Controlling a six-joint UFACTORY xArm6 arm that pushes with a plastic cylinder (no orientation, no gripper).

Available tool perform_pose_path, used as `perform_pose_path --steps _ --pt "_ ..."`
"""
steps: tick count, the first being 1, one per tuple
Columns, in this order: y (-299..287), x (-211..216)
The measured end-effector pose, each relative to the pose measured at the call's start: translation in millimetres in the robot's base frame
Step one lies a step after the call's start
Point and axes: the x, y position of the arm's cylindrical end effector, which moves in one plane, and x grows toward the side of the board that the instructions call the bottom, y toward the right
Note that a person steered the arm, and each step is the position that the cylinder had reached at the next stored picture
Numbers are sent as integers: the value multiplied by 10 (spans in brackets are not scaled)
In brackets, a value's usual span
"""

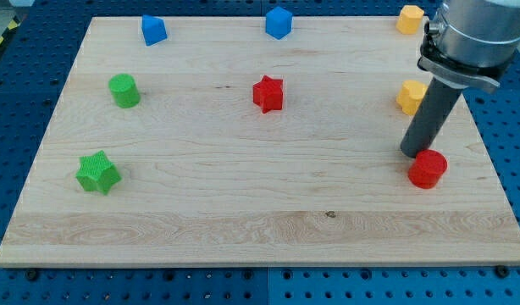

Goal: Slide red star a bit down

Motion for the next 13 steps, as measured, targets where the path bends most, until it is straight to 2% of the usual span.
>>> perform_pose_path --steps 2,4,6,9,10,11,13 --pt "50 261" --pt "-503 117" --pt "-1174 -382" --pt "-1153 -1240" --pt "-1472 -1496" --pt "-1833 -1427" --pt "-1916 -995"
